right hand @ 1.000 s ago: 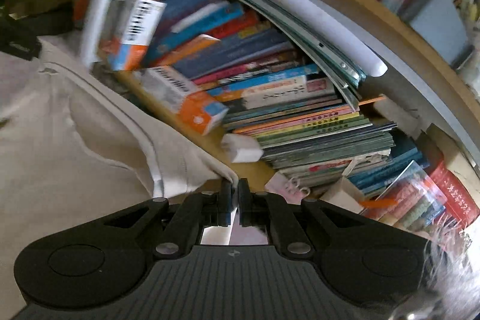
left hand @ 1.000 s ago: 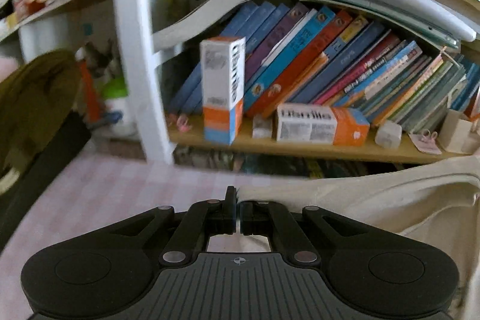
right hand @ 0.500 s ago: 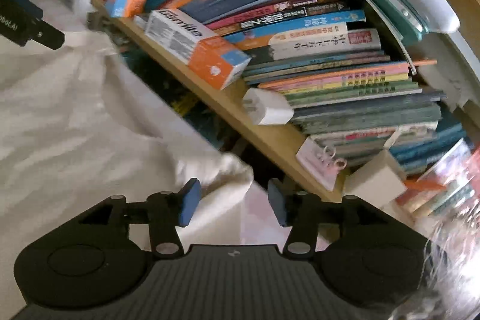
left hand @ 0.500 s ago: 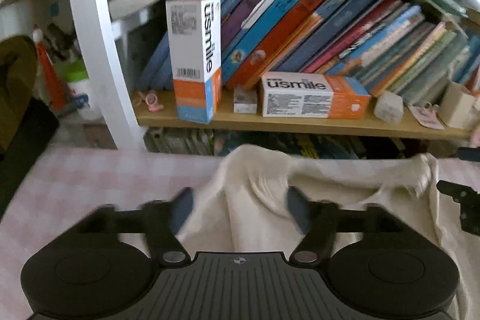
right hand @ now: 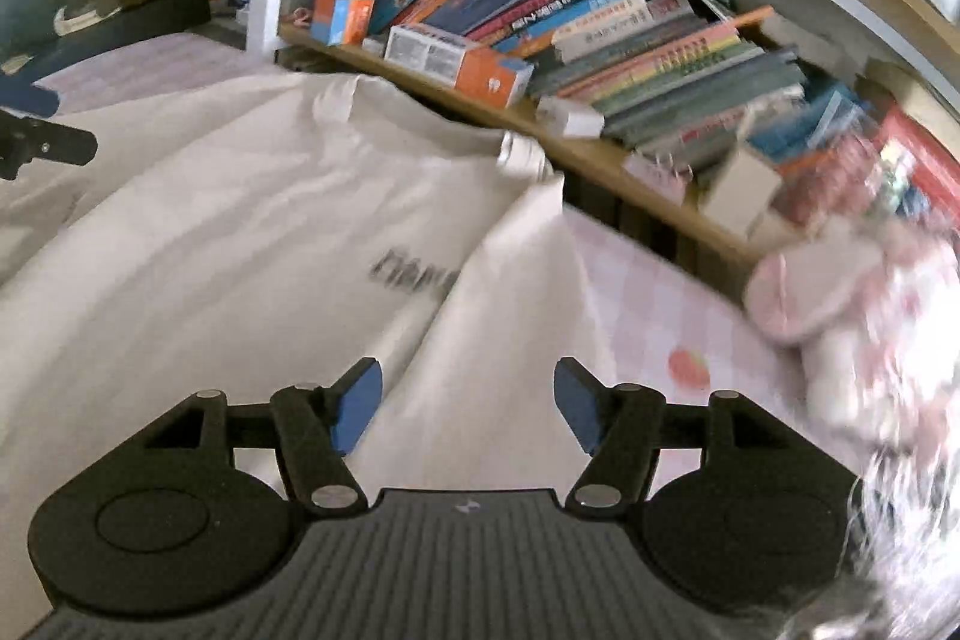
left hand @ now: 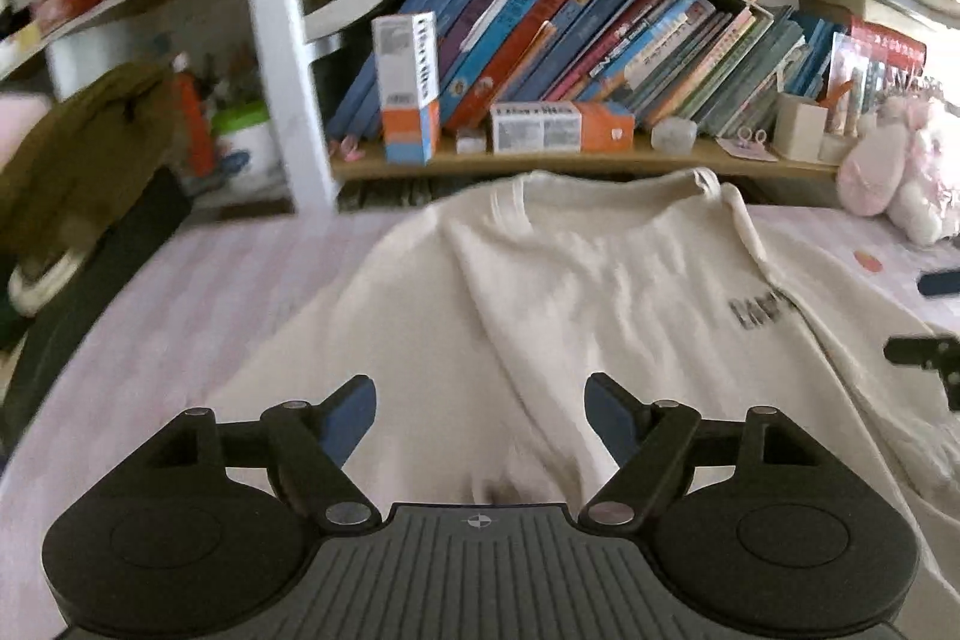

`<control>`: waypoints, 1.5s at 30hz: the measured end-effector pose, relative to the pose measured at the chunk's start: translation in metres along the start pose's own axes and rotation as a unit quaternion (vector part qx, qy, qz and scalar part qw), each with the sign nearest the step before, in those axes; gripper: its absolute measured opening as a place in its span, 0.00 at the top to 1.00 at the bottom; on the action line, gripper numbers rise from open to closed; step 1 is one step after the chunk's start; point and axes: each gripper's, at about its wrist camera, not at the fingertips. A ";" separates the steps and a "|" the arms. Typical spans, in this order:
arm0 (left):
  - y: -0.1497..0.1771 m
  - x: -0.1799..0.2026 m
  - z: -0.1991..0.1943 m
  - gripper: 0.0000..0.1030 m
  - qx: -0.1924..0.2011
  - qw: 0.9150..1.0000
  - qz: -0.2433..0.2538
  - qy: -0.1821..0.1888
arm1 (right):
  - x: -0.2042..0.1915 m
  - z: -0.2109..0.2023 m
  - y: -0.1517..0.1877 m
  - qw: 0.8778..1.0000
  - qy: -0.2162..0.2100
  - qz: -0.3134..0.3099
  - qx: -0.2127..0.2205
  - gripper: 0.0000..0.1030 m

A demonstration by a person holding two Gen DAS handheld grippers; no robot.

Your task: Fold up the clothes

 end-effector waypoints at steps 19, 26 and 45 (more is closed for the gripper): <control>0.030 0.000 -0.017 0.30 -0.039 0.998 -0.016 -0.051 | -0.017 -0.038 0.070 0.997 0.013 0.058 -0.050 0.42; 0.039 0.003 -0.011 0.50 -0.081 0.996 -0.023 -0.002 | -0.008 -0.036 0.074 0.994 0.029 0.081 -0.068 0.43; 0.047 -0.076 -0.008 0.98 -0.082 0.993 -0.040 -0.074 | -0.064 -0.017 0.042 0.993 -0.028 -0.096 -0.070 0.61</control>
Point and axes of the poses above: each gripper's, at about its wrist camera, not at the fingertips, and z roughly the way its jaws point, x to its right, y to its underside, and after that the axes turned 3 degrees about -y, right-handed
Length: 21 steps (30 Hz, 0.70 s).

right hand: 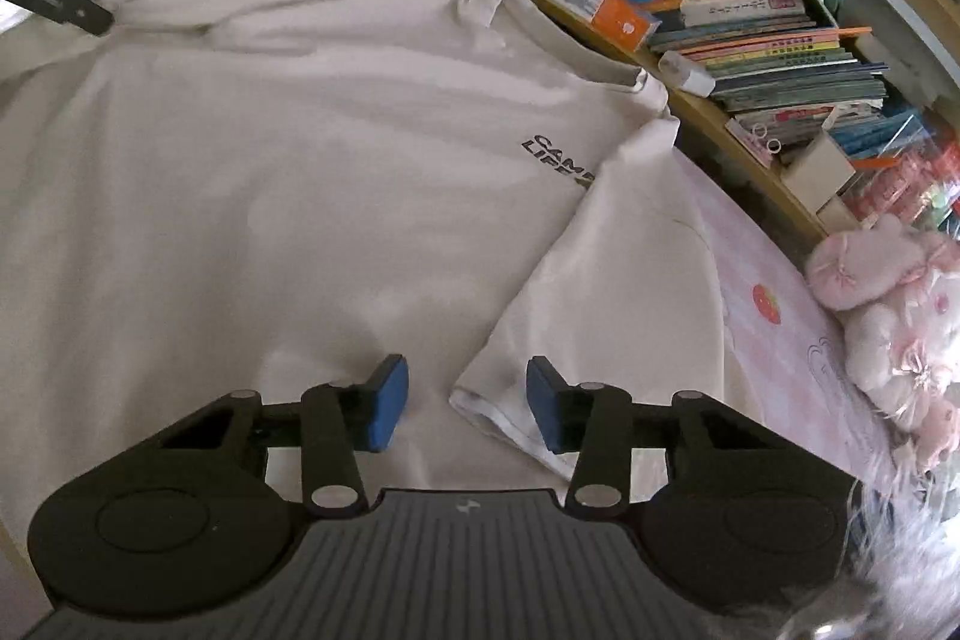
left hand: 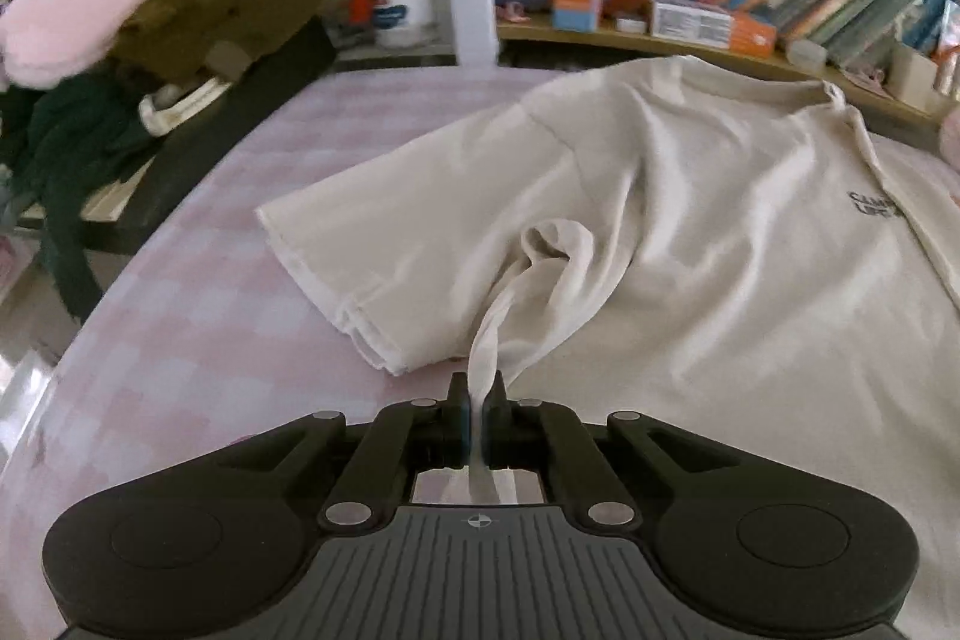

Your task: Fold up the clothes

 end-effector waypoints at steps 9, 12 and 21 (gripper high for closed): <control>-0.018 -0.017 0.021 0.98 0.010 1.000 -0.010 -0.002 | 0.023 0.009 0.004 0.998 -0.016 0.052 -0.020 0.87; -0.029 -0.019 0.033 0.98 0.015 1.000 -0.013 0.001 | 0.025 0.010 -0.001 0.998 -0.011 0.066 -0.018 0.94; -0.045 -0.044 0.052 0.98 0.006 0.998 -0.053 -0.039 | 0.079 -0.017 -0.014 0.988 0.010 0.149 0.025 0.95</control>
Point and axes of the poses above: each gripper's, at about its wrist camera, not at the fingertips, and z roughly the way its jaws point, x to its right, y to its underside, and after that the axes turned 3 degrees about -y, right-handed
